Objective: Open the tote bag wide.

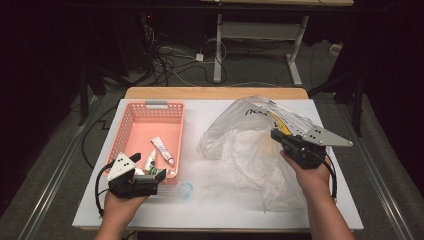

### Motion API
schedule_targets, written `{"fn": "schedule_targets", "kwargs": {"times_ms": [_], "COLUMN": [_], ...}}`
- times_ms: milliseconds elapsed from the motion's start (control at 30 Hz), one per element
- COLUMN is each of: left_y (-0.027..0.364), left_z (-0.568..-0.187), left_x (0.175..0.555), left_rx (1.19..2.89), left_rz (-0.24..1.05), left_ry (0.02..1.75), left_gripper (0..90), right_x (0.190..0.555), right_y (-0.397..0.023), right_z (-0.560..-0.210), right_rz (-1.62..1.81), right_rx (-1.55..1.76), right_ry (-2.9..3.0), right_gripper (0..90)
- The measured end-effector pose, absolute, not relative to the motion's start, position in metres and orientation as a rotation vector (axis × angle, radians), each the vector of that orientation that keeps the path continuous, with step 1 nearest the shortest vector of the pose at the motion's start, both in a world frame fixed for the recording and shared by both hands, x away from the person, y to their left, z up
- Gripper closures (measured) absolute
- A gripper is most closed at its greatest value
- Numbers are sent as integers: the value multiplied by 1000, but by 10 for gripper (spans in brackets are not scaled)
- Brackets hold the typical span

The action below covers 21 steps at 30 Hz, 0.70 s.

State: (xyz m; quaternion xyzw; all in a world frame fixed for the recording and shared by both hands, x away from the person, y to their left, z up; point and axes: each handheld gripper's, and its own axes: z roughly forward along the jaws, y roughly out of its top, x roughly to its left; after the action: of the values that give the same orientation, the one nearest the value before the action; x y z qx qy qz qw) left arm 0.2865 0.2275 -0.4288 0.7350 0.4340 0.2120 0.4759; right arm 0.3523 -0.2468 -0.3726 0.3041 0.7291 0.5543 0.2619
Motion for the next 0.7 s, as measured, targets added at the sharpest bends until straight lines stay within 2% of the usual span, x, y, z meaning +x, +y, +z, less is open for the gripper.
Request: {"fn": "schedule_targets", "kwargs": {"times_ms": [333,700], "left_y": [250,255], "left_z": [-431,-427], "left_x": [293,297], "left_rx": [1788,1788], "left_rz": [530,542], "left_ry": [1149,1171], "left_gripper": [0,0], "right_x": [351,351], "right_y": [-249,-248], "right_z": [-370,-367], "right_rz": [1524,1546], "right_rx": [809,796], "right_ry": [1952,1942], "right_gripper": [900,900]}}
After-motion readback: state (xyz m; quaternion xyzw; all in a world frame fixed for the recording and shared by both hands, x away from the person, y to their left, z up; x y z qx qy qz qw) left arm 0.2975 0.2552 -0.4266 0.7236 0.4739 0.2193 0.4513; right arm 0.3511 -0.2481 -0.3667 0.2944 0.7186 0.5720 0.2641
